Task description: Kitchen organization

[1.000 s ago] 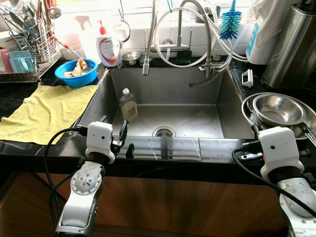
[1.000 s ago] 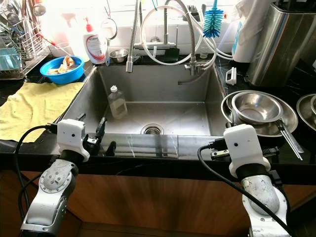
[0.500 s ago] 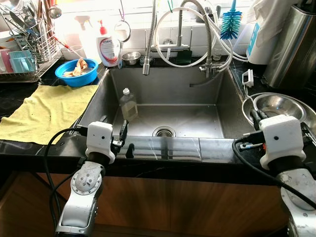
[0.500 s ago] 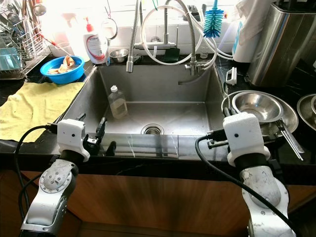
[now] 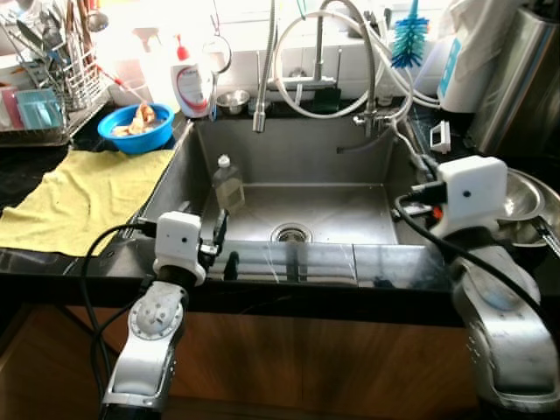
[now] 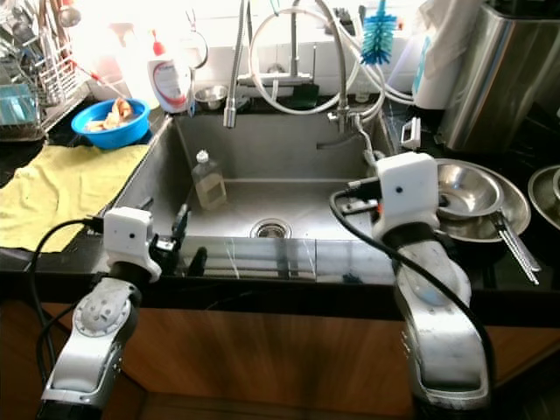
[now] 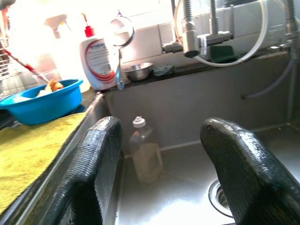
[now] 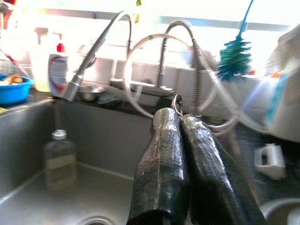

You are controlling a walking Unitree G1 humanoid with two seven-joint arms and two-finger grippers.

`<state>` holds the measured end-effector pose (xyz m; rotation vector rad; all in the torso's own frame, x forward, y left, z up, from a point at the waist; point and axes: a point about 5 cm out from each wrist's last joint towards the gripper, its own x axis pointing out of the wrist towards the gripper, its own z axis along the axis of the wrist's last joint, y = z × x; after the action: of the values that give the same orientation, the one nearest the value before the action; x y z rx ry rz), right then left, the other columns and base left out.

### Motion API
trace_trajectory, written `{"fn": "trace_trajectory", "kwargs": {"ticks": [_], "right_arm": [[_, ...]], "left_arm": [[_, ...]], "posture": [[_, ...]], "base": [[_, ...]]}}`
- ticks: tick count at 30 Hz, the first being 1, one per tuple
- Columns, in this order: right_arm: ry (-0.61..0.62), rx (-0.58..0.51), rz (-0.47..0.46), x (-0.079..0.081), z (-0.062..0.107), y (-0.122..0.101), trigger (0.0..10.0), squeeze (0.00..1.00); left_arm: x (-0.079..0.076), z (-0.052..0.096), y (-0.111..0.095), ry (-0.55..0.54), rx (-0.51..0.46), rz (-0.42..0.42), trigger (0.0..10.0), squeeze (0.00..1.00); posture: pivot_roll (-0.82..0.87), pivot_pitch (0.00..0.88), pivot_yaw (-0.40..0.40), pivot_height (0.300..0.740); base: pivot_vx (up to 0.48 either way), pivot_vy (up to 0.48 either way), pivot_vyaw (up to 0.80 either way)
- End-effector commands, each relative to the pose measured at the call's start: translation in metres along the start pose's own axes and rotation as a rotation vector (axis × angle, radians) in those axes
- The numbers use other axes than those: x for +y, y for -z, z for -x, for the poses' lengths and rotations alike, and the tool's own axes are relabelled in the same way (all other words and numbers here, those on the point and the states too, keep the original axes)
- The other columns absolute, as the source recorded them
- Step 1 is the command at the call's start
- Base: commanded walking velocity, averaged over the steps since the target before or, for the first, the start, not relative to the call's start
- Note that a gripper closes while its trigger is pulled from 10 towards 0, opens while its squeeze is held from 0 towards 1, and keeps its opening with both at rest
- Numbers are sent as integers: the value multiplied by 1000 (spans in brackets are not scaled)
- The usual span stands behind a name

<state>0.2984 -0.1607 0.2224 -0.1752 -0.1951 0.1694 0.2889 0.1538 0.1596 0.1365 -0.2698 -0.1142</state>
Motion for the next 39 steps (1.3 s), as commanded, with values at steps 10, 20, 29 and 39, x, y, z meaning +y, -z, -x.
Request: {"fn": "trace_trajectory", "kwargs": {"ticks": [10, 20, 29, 39], "right_arm": [[-64, 169, -202, 4, -18, 46, 10000, 0], [-89, 169, -186, -3, -34, 51, 10000, 0], [-114, 173, -191, -3, -38, 54, 10000, 584], [-95, 146, -186, -4, -38, 52, 10000, 506]], "left_arm": [[3, 2, 2, -18, 2, -12, 10000, 0], [1, 2, 2, -8, 4, -6, 10000, 0], [-1, 3, 3, 3, 7, -5, 10000, 0], [-3, 5, 3, 14, 10, 0, 10000, 0]], "posture": [[-125, 0, 71, 740], [-115, 0, 70, 740], [-112, 0, 69, 740], [-112, 0, 72, 740]], "base": [[0, 0, 0], [0, 0, 0], [0, 0, 0], [0, 0, 0]]}}
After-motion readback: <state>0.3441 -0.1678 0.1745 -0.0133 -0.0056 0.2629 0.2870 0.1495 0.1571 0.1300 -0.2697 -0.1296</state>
